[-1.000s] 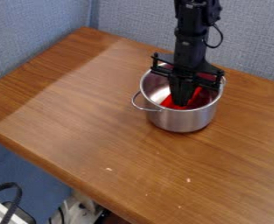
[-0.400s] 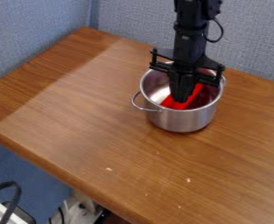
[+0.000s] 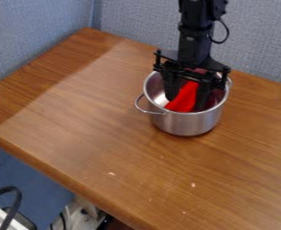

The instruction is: Move the red object from the metal pot to the table

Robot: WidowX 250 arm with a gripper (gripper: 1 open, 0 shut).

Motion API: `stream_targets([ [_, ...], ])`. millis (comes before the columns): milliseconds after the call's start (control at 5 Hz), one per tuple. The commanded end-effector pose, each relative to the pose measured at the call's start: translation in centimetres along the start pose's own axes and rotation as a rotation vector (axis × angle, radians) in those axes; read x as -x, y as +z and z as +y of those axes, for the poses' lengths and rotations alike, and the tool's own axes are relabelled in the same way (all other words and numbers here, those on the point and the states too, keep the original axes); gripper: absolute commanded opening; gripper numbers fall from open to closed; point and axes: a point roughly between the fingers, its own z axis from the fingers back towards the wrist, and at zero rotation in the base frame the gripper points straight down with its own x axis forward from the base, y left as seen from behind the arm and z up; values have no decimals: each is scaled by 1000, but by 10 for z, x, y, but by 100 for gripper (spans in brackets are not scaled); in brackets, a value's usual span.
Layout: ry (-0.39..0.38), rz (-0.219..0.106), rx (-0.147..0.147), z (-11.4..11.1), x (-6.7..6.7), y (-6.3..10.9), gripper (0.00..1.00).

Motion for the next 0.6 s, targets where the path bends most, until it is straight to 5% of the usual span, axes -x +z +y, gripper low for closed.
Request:
stream_targets([
  [0, -17, -90, 17, -8, -4, 27, 0],
  [200, -15, -89, 17, -8, -3, 26, 0],
  [400, -16, -90, 16, -9, -3, 25, 100],
])
